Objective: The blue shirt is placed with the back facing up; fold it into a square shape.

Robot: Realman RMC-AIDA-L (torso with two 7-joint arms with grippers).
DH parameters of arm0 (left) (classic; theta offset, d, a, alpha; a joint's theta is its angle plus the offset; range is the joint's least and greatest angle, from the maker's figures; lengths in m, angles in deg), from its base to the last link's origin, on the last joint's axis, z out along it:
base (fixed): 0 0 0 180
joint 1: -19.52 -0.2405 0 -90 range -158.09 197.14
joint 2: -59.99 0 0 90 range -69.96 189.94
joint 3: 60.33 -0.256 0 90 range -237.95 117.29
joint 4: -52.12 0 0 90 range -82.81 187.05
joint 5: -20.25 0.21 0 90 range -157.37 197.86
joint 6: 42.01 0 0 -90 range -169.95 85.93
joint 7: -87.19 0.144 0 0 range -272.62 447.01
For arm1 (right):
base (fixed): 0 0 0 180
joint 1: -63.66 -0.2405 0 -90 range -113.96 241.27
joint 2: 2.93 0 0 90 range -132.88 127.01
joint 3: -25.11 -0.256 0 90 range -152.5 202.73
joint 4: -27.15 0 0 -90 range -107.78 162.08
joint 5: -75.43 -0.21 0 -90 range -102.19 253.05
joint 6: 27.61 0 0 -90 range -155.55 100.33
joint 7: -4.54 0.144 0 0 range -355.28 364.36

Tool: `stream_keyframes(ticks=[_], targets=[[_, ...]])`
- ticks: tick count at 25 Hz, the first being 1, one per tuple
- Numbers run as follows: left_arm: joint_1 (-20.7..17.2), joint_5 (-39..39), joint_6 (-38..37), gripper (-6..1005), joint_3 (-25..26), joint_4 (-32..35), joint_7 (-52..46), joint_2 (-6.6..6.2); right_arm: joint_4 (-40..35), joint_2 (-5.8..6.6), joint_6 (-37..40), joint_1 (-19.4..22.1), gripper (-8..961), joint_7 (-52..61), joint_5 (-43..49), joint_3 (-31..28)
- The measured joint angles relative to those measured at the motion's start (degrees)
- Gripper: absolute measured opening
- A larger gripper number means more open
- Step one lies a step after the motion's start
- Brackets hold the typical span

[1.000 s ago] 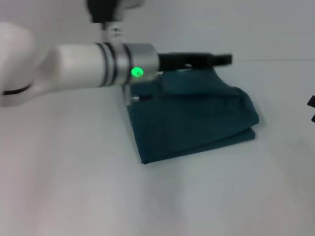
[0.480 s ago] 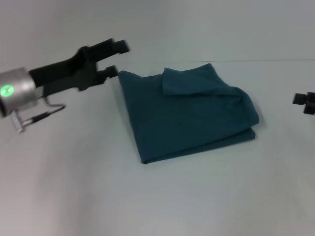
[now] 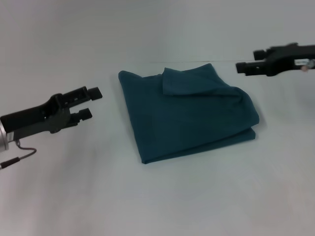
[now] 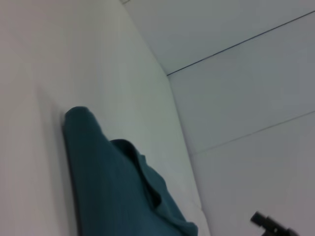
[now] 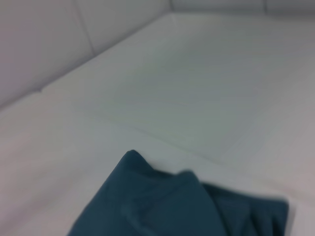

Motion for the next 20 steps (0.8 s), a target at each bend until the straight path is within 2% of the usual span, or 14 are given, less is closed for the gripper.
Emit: stream_keyframes(ticks=[1, 3, 9, 14, 20], targets=[[-0.3, 0.5, 0.1, 906, 0.0, -0.1, 0.4, 0.12, -2.0, -1.29, -1.9, -0.1, 662, -1.6, 0.6, 1.7], [-0.6, 0.7, 0.3, 906, 0.1, -0.4, 1.0, 0.37, -4.0, -2.66, -4.6, -0.3, 661, -2.9, 1.6, 4.6], [-1.0, 0.1, 0.7, 905, 1.7, -3.2, 2.8, 0.79, -2.2, -4.74, -11.9, -4.2, 659, -0.4, 11.7, 15.1], [-0.6, -0.3, 1.7, 907, 3.9, -6.1, 4.2, 0.86, 4.3, -4.74, -15.3, -7.4, 657, 1.4, 15.5, 18.6], [-0.3, -0.6, 2.4, 905, 4.5, -7.2, 4.5, 0.98, 8.6, -4.83, -21.0, -8.4, 654, 1.1, 16.2, 21.7]])
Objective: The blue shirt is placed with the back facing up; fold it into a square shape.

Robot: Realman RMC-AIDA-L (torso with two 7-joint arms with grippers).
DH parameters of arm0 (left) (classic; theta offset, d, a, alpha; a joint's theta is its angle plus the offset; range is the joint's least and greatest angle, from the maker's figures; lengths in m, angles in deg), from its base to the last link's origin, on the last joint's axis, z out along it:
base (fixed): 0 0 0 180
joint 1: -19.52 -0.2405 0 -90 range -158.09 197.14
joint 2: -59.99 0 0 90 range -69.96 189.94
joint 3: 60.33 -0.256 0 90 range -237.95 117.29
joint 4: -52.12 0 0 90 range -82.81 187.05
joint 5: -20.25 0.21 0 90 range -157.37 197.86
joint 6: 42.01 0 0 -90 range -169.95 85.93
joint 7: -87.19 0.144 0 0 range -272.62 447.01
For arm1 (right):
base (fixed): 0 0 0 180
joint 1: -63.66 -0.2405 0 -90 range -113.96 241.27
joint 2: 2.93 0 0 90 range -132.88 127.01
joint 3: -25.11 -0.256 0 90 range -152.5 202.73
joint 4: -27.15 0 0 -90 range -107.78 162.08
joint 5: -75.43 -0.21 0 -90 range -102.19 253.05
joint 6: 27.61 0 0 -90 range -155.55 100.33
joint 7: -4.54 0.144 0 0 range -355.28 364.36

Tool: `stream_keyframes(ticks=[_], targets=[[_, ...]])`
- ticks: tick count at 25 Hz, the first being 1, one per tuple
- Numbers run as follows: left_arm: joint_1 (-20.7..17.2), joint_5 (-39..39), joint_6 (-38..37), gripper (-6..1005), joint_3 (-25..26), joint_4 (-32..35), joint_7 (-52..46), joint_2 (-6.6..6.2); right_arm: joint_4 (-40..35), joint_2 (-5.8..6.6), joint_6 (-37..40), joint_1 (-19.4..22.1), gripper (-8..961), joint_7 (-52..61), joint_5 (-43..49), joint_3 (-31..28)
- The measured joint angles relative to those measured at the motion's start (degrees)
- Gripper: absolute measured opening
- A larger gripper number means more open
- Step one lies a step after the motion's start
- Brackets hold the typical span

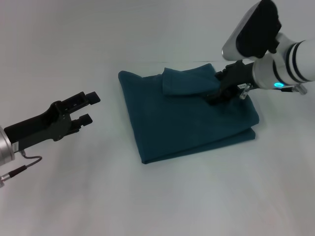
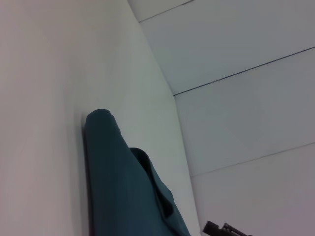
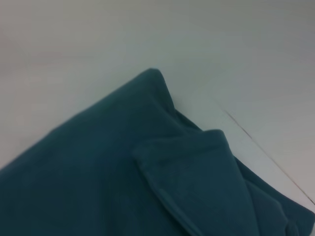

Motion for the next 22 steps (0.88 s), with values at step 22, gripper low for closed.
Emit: stream_keyframes(ticks=[22], targets=[[1.7, -1.7, 1.3, 906, 0.1, -0.6, -0.3, 0.48, 5.2, 1.51, -24.7, 1.3, 645, 26.4, 0.2, 3.2]])
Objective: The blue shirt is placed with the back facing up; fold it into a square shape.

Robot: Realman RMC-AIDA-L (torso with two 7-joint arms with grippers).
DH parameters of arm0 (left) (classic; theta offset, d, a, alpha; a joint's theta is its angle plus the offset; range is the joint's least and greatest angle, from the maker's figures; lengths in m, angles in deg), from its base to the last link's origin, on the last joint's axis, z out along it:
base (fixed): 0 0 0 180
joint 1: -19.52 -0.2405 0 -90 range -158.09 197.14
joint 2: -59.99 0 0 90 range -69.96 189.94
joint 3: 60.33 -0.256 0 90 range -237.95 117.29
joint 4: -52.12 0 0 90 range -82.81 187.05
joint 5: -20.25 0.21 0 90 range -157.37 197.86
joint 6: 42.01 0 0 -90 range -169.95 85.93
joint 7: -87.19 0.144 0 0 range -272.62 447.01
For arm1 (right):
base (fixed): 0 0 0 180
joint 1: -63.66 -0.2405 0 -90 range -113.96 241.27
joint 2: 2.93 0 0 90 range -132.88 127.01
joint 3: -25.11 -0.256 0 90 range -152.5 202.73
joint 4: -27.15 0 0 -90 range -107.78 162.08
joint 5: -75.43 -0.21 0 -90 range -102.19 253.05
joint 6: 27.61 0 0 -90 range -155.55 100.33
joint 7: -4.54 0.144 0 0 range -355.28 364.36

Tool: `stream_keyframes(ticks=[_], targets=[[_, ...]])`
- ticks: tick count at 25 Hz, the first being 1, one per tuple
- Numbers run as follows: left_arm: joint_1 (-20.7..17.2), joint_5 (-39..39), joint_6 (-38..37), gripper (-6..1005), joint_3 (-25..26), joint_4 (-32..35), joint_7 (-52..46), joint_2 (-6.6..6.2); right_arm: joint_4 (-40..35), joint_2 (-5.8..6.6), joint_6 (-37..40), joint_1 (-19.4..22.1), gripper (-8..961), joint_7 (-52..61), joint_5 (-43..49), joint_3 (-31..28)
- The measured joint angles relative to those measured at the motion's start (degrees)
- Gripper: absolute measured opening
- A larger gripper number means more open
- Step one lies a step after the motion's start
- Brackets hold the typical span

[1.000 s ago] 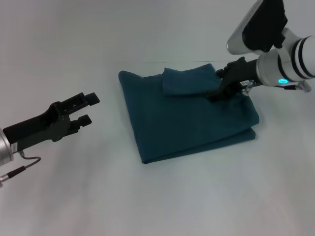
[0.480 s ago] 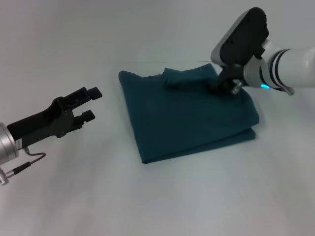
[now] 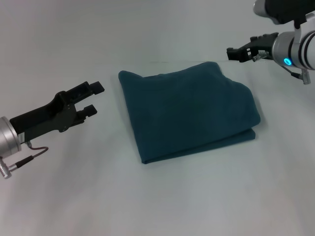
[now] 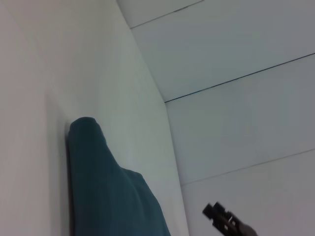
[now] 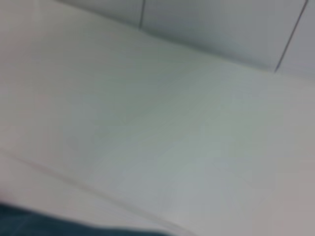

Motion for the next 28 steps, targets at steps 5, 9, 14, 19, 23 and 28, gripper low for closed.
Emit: stream_keyframes(ticks=[5, 9, 14, 19, 23, 28], targets=[[0.1, 0.0, -0.1, 906, 0.1, 0.0, -0.1, -0.18, -3.8, 2.15, 23.2, -1.1, 643, 3.8, -0.2, -12.2], [0.0, 0.0, -0.3, 906, 0.8, 0.1, -0.1, -0.23, -3.4, 5.38, 41.0, -2.0, 641, 7.4, -0.9, -20.4], [0.0, 0.0, -0.3, 906, 0.9, 0.2, -0.1, -0.31, -3.4, 6.99, 52.7, 0.6, 639, 9.2, -1.4, -26.6], [0.2, 0.0, -0.3, 905, 0.9, 0.1, 0.1, -0.27, -3.2, 8.25, 56.3, 4.1, 637, 11.2, -1.6, -28.3], [0.3, 0.0, 0.3, 905, 0.9, 0.0, 0.4, -0.10, -2.9, 7.88, 54.7, 6.1, 636, 10.6, -2.2, -30.5], [0.6, 0.0, 0.8, 905, 0.7, 0.0, 0.5, 0.05, 1.7, 6.87, 49.4, 5.7, 633, 9.0, -3.2, -30.3]])
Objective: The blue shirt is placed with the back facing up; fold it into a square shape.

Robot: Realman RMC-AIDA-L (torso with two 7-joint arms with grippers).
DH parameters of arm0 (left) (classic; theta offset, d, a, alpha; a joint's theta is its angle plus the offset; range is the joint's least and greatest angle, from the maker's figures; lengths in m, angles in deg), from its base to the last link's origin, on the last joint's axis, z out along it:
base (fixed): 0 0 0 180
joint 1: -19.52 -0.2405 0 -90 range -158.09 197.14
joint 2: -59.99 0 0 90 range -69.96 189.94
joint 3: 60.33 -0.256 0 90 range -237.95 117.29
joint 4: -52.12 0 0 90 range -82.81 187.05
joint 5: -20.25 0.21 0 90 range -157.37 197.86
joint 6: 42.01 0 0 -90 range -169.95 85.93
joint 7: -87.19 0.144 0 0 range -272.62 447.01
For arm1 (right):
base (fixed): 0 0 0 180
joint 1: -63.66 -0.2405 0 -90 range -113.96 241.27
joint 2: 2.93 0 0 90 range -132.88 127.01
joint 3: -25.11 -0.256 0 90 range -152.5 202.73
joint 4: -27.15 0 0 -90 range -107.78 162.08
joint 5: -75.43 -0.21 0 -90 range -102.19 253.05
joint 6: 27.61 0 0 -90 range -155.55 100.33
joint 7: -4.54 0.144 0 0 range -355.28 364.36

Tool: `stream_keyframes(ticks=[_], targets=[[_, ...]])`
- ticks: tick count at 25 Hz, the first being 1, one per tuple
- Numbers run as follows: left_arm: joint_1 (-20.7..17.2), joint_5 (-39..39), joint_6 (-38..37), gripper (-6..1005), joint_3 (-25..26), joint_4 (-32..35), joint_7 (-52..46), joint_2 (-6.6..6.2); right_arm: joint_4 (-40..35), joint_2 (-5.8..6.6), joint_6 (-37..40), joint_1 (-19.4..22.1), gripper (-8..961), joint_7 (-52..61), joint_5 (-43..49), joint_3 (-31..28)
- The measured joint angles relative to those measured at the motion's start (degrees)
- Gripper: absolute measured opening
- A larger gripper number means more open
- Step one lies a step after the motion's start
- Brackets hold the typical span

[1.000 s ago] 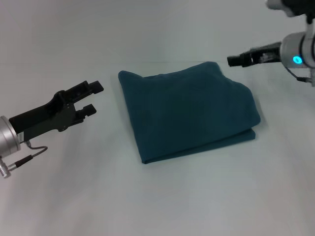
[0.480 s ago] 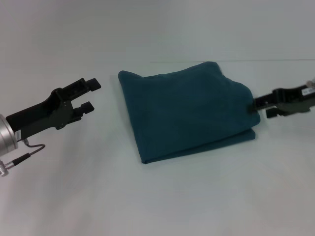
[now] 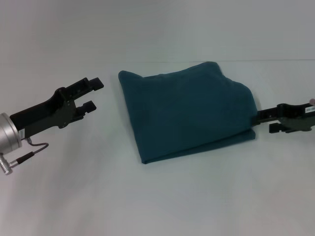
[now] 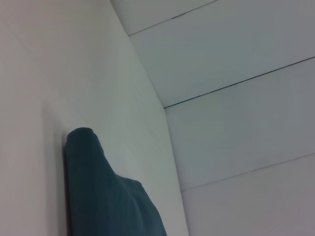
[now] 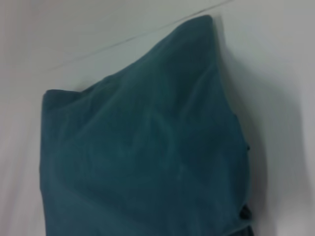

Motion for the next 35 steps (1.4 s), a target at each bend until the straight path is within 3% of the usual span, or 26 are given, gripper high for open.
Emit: stream_keyframes(ticks=[11, 18, 29, 35], targets=[[0.0, 0.0, 0.1, 906, 0.1, 0.0, 0.5, 0.50, 4.6, -1.33, -7.8, -1.2, 629, 0.7, 0.0, 0.3], [0.1, 0.0, 0.2, 907, 0.1, 0.0, 0.6, 0.70, 7.2, -1.57, -10.4, -2.4, 626, 0.8, 0.1, 0.2], [-0.2, 0.0, 0.2, 906, 0.1, 0.0, 0.8, 0.95, 6.6, -1.86, -11.4, -1.5, 175, 0.8, -1.7, -0.3], [-0.2, 0.0, 0.2, 905, 0.2, 0.0, 0.8, 0.95, 6.4, -1.40, -9.4, -1.2, 35, 0.8, -3.9, -0.3]])
